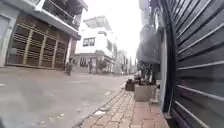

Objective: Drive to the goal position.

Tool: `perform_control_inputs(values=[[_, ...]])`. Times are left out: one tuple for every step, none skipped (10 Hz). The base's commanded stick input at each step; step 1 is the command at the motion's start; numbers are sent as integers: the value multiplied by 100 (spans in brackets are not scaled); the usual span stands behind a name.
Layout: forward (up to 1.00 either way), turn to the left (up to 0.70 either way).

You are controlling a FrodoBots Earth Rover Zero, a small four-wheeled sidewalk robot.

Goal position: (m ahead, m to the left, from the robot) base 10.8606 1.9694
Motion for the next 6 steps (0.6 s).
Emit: perform_control_inputs(values=[[0, 70], [0, 70], [0, 70], [0, 70], [0, 70], [0, 70]])
